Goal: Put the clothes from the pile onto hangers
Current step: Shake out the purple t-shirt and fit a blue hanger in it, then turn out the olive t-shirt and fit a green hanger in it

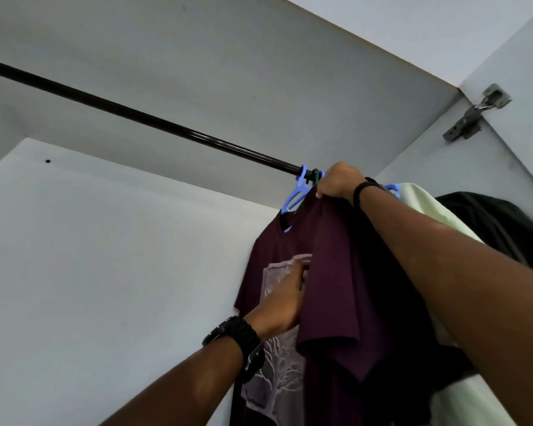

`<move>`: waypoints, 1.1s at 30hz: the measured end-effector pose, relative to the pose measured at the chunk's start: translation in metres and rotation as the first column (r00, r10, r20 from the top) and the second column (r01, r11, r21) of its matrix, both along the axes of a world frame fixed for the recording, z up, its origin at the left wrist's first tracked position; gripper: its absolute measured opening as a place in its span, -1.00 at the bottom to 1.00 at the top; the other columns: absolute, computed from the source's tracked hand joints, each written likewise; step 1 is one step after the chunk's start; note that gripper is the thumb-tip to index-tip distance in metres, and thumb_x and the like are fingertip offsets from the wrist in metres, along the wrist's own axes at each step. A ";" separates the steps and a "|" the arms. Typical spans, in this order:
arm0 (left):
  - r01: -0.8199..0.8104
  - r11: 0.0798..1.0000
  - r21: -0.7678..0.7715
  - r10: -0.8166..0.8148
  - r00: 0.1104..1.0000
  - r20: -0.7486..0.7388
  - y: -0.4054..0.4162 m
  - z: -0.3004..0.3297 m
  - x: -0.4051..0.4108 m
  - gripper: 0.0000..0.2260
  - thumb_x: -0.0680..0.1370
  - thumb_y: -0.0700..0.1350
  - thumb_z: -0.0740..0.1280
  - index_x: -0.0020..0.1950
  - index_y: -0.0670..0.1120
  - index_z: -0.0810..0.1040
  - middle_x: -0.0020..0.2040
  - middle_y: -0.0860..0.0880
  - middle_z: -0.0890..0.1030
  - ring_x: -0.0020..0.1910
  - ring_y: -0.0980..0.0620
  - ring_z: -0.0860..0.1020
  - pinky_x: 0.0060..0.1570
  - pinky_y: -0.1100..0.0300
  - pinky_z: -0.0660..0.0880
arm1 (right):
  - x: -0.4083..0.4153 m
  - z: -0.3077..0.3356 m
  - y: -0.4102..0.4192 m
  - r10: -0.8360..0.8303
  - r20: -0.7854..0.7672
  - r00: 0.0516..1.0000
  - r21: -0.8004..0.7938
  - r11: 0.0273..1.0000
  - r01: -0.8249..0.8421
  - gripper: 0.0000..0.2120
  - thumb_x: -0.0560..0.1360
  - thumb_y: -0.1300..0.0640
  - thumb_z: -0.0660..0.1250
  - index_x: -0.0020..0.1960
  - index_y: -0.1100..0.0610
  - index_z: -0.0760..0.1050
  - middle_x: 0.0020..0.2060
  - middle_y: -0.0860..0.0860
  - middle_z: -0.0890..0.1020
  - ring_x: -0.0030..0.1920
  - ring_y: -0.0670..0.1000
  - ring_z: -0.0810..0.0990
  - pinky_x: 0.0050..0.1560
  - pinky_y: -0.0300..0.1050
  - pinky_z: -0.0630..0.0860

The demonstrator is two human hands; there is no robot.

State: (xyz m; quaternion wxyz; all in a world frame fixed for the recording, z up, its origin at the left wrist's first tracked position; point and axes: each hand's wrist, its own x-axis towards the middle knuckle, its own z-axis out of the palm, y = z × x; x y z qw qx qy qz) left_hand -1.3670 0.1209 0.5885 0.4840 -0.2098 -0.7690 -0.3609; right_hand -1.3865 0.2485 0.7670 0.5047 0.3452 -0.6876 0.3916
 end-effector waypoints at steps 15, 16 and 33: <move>-0.290 0.953 0.085 0.296 0.953 -0.067 0.087 -0.007 0.050 -0.83 0.56 -0.12 0.27 -0.24 -0.04 0.40 -0.24 0.05 0.48 -0.27 0.08 0.43 -0.09 0.07 0.43 | 0.003 -0.062 0.095 0.382 0.211 0.900 -0.033 0.923 -0.384 -0.45 0.33 -0.03 0.52 0.23 0.15 0.48 0.10 0.05 0.61 0.11 0.09 0.59 0.18 0.04 0.53; -0.300 0.950 0.089 0.304 0.952 -0.032 0.095 -0.014 0.055 -0.87 0.56 -0.12 0.27 -0.19 -0.03 0.43 -0.22 0.02 0.50 -0.21 0.04 0.48 -0.05 0.04 0.46 | 0.007 -0.073 0.098 0.394 0.210 0.895 -0.029 0.917 -0.397 -0.40 0.34 -0.01 0.52 0.29 0.15 0.41 0.14 0.03 0.57 0.15 0.07 0.56 0.19 0.01 0.51; -0.446 0.775 0.447 0.409 0.894 0.183 0.249 -0.220 0.206 -0.80 0.59 -0.19 0.19 0.10 0.08 0.48 0.08 -0.02 0.62 0.08 -0.01 0.60 0.15 -0.03 0.53 | 0.125 -0.395 0.167 0.887 0.459 0.052 -0.477 0.295 -0.828 -0.76 0.50 0.42 0.25 0.13 0.26 0.53 -0.02 0.17 0.63 -0.07 0.04 0.63 -0.03 -0.14 0.58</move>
